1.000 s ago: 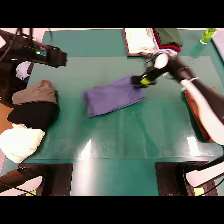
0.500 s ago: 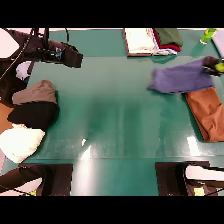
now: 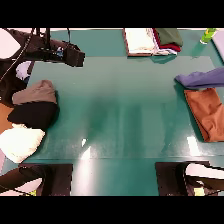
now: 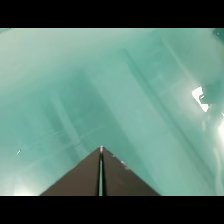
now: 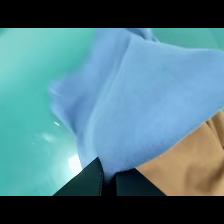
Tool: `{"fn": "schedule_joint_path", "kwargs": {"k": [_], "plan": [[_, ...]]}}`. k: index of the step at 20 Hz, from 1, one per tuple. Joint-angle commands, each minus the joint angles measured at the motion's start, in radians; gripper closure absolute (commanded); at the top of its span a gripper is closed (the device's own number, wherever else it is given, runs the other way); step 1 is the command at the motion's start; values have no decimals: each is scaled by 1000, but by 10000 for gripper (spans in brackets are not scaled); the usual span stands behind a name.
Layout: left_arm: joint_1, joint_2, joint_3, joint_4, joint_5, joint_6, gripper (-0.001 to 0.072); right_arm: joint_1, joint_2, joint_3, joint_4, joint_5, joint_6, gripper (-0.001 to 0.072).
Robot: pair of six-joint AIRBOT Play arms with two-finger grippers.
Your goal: Fold the shirts.
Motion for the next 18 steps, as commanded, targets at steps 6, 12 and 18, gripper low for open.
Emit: {"fn": "schedule_joint_path", "kwargs": {"k": [6, 12, 18], "plan": [[0, 0, 0, 0, -14, 1, 673, -7, 2, 266, -87, 230, 4, 693], [0, 0, -1, 0, -56, 4, 673, -22, 41, 264, -139, 309, 4, 693], [0, 0, 0, 0, -79, 4, 673, -22, 173, -9, -270, 308, 4, 693]]}}
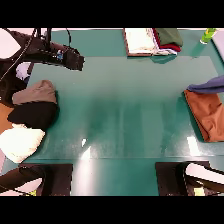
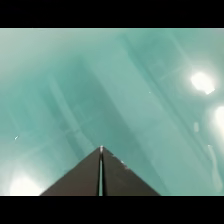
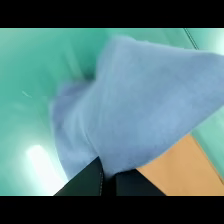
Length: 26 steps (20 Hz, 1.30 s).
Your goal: Fold the shirts.
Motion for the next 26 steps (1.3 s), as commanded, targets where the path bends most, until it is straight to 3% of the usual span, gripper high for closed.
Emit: {"fn": "schedule_joint_path", "kwargs": {"k": [1, 4, 12, 13, 15, 16, 19, 21, 23, 26], "plan": [[0, 0, 0, 0, -21, 1, 673, -1, 87, -193, -93, -5, 1, 693], [0, 0, -1, 0, -31, 2, 674, -11, 162, -397, -159, -20, 8, 693], [0, 0, 0, 0, -52, 2, 673, -174, 281, -779, -148, -145, 10, 689], [0, 0, 0, 0, -56, 2, 673, -198, 289, -808, -148, -161, 10, 636], [0, 0, -1, 0, -63, 2, 673, -245, 288, -841, -146, -180, 10, 207], [0, 0, -1, 0, -63, 2, 673, -264, 287, -840, -144, -182, 10, 148], [0, 0, -1, 0, -63, 2, 673, -281, 289, -748, -80, -179, 10, 149], [0, 0, 0, 0, -62, 1, 673, -236, 289, -663, 80, -179, 10, 151], [0, 0, 0, 0, -44, 2, 673, -122, 289, -605, 274, -188, 9, 151], [0, 0, 0, 5, -10, 7, 672, 148, 288, -571, 322, -263, 7, 152]]}}
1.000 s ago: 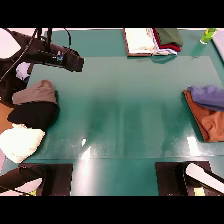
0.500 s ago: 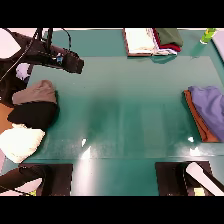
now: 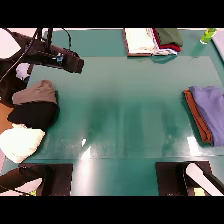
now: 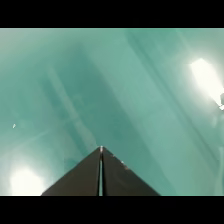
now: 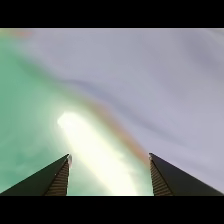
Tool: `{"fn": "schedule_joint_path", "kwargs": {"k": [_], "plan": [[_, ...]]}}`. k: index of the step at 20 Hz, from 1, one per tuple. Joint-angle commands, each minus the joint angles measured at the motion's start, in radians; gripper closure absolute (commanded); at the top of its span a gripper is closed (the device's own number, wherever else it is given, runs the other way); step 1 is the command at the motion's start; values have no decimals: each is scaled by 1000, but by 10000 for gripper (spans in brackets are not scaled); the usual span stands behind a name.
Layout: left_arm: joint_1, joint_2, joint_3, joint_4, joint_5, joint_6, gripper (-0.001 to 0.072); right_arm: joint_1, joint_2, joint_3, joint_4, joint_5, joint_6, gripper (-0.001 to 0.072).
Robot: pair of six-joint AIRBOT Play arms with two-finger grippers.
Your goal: Fold the shirts.
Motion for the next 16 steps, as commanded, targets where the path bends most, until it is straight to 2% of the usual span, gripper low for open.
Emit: {"fn": "schedule_joint_path", "kwargs": {"k": [1, 5, 6, 7, 8, 9, 16], "plan": [[0, 0, 0, 4, 28, 4, 673, 282, 0, 46, 129, -93, -3, 155], [0, 0, 0, 3, 29, 5, 673, 570, -1, 46, 128, -208, -13, 163], [0, 0, 0, 4, 28, 4, 672, 618, -1, 46, 128, -225, -15, 192], [0, 0, 0, 4, 28, 4, 673, 663, -1, 46, 128, -241, -23, 355], [0, 0, 0, 3, 28, 4, 673, 698, 0, 46, 128, -249, -33, 562], [0, 0, 0, 3, 28, 4, 673, 725, 0, 46, 128, -249, -47, 690], [0, 0, 0, 3, 28, 4, 673, 775, 0, 46, 131, -236, -49, 690]]}}
